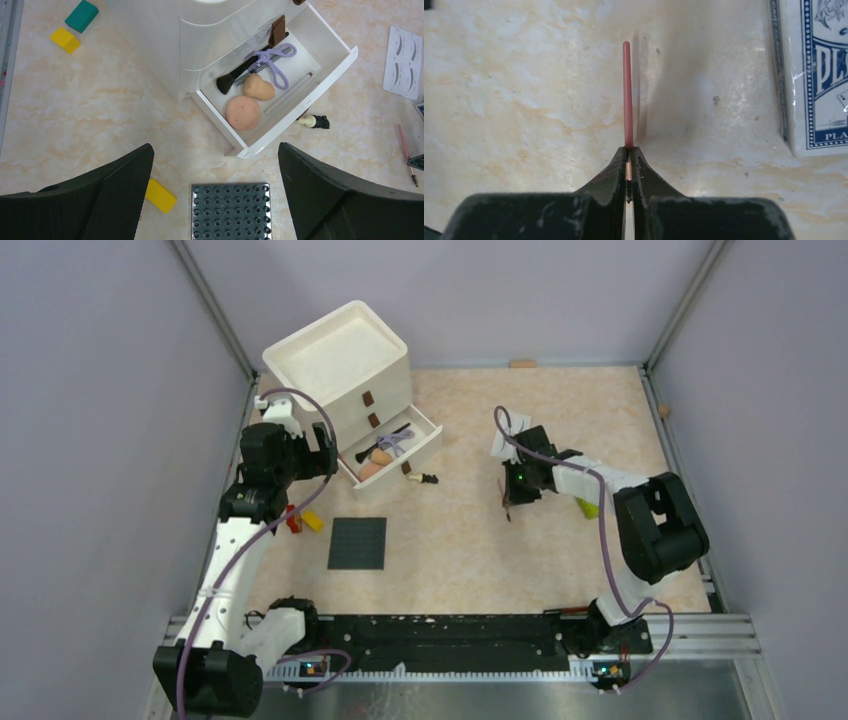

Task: Organize the makeup
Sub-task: Pick up the makeup brush from the center of the board, then place the makeup brush in the drawer, then close the drawer in the storage box.

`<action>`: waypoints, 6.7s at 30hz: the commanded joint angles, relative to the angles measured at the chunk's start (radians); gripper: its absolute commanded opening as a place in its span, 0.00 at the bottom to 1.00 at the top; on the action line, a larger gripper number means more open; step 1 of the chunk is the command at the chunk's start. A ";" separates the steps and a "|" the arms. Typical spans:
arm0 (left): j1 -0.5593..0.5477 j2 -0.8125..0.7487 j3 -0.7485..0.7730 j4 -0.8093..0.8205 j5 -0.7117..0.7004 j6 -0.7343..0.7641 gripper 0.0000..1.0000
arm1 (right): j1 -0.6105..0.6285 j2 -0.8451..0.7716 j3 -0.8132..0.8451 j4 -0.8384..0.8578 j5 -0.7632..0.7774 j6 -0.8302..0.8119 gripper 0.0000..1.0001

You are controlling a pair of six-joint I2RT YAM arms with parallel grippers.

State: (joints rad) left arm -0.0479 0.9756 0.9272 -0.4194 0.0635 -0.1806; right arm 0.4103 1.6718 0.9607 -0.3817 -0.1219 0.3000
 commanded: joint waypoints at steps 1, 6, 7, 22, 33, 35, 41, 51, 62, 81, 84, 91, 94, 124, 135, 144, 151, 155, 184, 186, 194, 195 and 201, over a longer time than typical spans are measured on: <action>-0.003 -0.009 0.009 0.033 0.007 -0.003 0.99 | 0.010 -0.069 -0.010 0.171 -0.136 0.113 0.00; -0.003 -0.012 0.009 0.033 0.007 -0.003 0.99 | 0.025 -0.078 -0.109 0.580 -0.306 0.442 0.00; -0.003 -0.012 0.008 0.033 0.007 -0.003 0.99 | 0.032 -0.072 -0.118 0.643 -0.306 0.507 0.00; -0.003 -0.029 0.003 0.031 -0.010 0.000 0.99 | 0.202 0.093 0.072 1.014 -0.059 0.899 0.00; -0.003 -0.037 -0.001 0.031 -0.025 0.004 0.99 | 0.255 0.315 0.398 0.922 -0.054 0.875 0.34; -0.003 -0.038 -0.001 0.031 -0.030 0.006 0.99 | 0.256 0.309 0.401 0.912 -0.056 0.851 0.42; -0.003 -0.037 -0.002 0.031 -0.029 0.006 0.99 | 0.250 0.226 0.362 0.882 -0.040 0.746 0.45; -0.003 -0.035 -0.001 0.034 -0.019 0.004 0.99 | 0.186 -0.039 0.208 0.620 0.023 0.422 0.45; -0.003 -0.033 0.001 0.034 -0.011 0.003 0.99 | 0.029 -0.487 -0.116 0.218 0.284 0.275 0.53; -0.003 -0.028 0.003 0.034 0.000 0.001 0.99 | -0.598 -0.557 -0.288 0.092 0.359 0.472 0.77; -0.003 -0.028 0.002 0.034 0.000 0.001 0.99 | -0.620 -0.462 -0.276 0.150 0.325 0.458 0.78; -0.003 -0.033 0.001 0.034 -0.015 0.004 0.99 | -0.680 -0.312 -0.285 0.249 0.176 0.430 0.76; -0.003 -0.029 0.001 0.035 -0.007 0.004 0.99 | -0.679 -0.288 -0.297 0.275 0.102 0.400 0.71; -0.003 -0.022 -0.002 0.034 -0.018 0.006 0.99 | -0.039 -0.463 -0.266 0.214 0.320 0.339 0.56; -0.004 -0.035 0.006 -0.015 -0.042 -0.025 0.99 | -0.039 -0.593 -0.275 0.158 0.332 0.241 0.57; -0.004 -0.034 0.064 -0.070 -0.045 -0.070 0.99 | -0.039 -0.662 -0.268 0.055 0.507 0.180 0.58; -0.006 0.069 0.200 -0.040 -0.052 -0.066 0.99 | -0.039 -0.632 -0.223 -0.037 0.573 0.170 0.61; -0.006 0.145 0.302 -0.013 -0.042 -0.057 0.99 | -0.039 -0.640 -0.237 0.002 0.480 0.145 0.61; -0.018 0.159 0.227 0.040 -0.028 0.005 0.99 | -0.039 -0.574 -0.199 -0.617 0.333 0.964 0.99; -0.018 0.150 0.207 0.048 -0.029 0.008 0.99 | -0.039 -0.595 -0.222 -0.645 0.327 0.988 0.99; -0.018 0.129 0.197 0.056 -0.038 0.024 0.99 | -0.038 -0.601 -0.271 -0.399 0.183 0.817 0.85; -0.018 0.139 0.220 0.048 -0.037 0.024 0.99 | -0.036 -0.597 -0.259 -0.365 0.165 0.809 0.82; -0.018 0.261 0.504 0.005 0.021 -0.007 0.99 | 0.019 -0.570 -0.117 -0.179 0.202 0.735 0.79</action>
State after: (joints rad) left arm -0.0628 1.1767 1.2350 -0.4583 0.0391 -0.1738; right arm 0.3862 1.0855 0.7189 -0.7704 0.0753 1.1172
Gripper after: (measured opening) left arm 0.989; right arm 0.801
